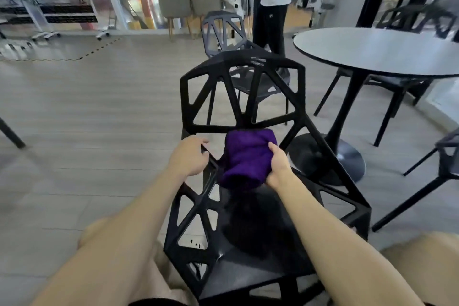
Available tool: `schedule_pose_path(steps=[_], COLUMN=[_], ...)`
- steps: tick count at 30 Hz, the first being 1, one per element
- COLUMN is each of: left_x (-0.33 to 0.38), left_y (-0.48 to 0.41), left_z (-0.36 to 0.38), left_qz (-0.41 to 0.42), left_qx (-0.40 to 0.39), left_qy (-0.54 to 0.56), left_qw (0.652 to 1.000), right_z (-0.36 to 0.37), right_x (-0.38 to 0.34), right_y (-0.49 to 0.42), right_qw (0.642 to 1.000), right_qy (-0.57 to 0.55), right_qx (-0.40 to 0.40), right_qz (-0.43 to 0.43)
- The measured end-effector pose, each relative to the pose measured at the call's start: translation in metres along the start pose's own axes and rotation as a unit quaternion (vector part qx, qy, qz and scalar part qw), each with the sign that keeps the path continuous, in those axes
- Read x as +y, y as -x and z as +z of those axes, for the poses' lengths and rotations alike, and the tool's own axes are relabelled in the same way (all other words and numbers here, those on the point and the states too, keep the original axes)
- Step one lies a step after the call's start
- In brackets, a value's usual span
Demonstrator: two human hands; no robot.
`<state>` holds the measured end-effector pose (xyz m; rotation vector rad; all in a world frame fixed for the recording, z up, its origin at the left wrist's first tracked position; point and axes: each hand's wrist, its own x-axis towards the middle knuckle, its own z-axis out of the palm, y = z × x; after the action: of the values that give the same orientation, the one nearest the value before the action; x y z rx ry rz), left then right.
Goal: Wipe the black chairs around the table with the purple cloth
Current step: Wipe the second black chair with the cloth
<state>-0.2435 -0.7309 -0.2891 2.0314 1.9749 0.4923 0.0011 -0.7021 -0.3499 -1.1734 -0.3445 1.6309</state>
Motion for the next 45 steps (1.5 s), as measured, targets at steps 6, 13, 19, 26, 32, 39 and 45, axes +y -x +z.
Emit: schedule_pose_path(steps=[6,13,19,26,32,39,45], left_x=[0.044,0.077,0.098,0.098,0.095,0.091,0.101], left_y=[-0.042,-0.135,-0.210,-0.212,-0.214,-0.218,-0.214], left_z=[-0.010,-0.062,-0.116,-0.093,-0.078,-0.071,-0.064], left_qz=[0.075,0.199,0.101,0.081,0.082,0.078,0.049], left_qx=[0.006,0.168,0.131,0.104,0.157,0.181,0.193], left_qy=[0.001,-0.036,-0.056,-0.081,-0.089,-0.122,-0.151], left_qw=[0.997,0.965,0.985,0.988,0.980,0.973,0.968], right_z=[-0.007,0.064,0.133,0.122,0.178,0.142,0.105], right_x=[-0.037,-0.121,-0.173,-0.243,-0.262,-0.267,-0.258], right_y=[0.026,0.014,-0.068,-0.120,-0.121,-0.141,-0.135], right_qw=[1.000,0.940,0.626,0.417,0.350,0.368,0.405], right_qy=[0.001,0.062,0.514,0.704,0.771,0.719,0.664], right_qx=[-0.003,0.046,0.055,0.039,-0.023,0.010,0.148], right_qz=[0.007,-0.333,-0.583,-0.574,-0.531,-0.589,-0.611])
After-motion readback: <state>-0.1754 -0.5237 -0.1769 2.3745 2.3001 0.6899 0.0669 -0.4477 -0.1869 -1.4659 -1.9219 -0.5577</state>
